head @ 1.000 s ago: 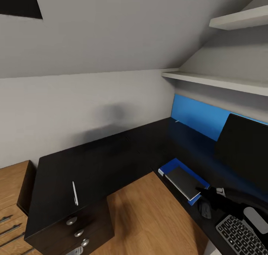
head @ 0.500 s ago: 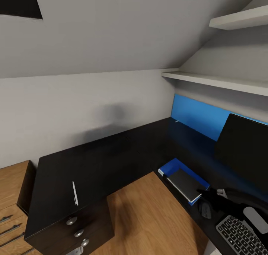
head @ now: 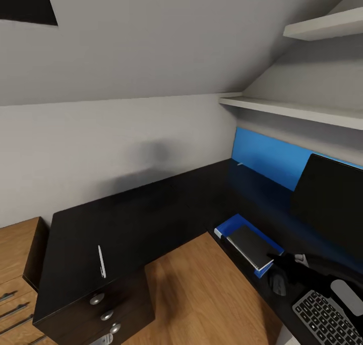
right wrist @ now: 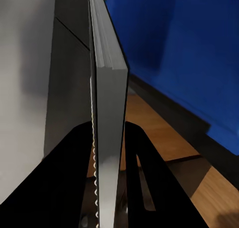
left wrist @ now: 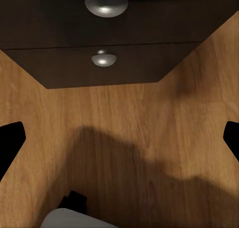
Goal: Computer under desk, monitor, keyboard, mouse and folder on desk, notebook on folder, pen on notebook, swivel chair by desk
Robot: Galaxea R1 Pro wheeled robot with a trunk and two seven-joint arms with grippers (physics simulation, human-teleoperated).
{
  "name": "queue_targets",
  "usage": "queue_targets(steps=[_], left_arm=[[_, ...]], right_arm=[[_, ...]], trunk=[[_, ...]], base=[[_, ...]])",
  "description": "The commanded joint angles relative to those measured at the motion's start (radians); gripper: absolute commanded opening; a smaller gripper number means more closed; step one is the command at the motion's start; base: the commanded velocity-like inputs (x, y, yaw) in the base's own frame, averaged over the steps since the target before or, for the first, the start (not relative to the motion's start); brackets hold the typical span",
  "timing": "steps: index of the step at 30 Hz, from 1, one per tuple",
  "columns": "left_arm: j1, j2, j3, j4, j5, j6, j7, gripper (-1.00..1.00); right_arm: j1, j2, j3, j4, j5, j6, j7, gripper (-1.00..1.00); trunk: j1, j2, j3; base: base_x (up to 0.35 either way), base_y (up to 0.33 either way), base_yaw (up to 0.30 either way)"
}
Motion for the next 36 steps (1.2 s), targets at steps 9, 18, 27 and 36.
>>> queue_targets(steps=[9,18,27,36], left_arm=[[0.000,0.000,0.001,0.000,0.011,-0.001,0.002,1.00],[-0.001,0.001,0.001,0.001,0.011,-0.001,0.001,1.00],[0.000,0.001,0.001,0.001,0.011,-0.001,0.001,1.00],[0.000,0.001,0.001,0.001,0.011,-0.001,0.001,1.00]], right_arm=[[-0.001,0.000,0.004,0.002,-0.007,0.003,0.002,-1.00],[-0.001,0.001,0.003,0.002,-0.005,0.000,-0.003,-1.00],[-0.001,0.002,0.003,0.001,-0.004,0.000,-0.035,-1.00],[-0.001,0.003,0.003,0.001,-0.003,-0.001,-0.043,-1.00]], trunk=[[0.000,-0.001,-0.001],[0.000,-0.001,-0.001],[0.000,-0.001,-0.001],[0.000,-0.001,-0.001]], base=[[0.054,-0.065,0.000],[0.045,-0.054,0.000],[0.135,-0.003,0.000],[0.025,0.000,0.000]])
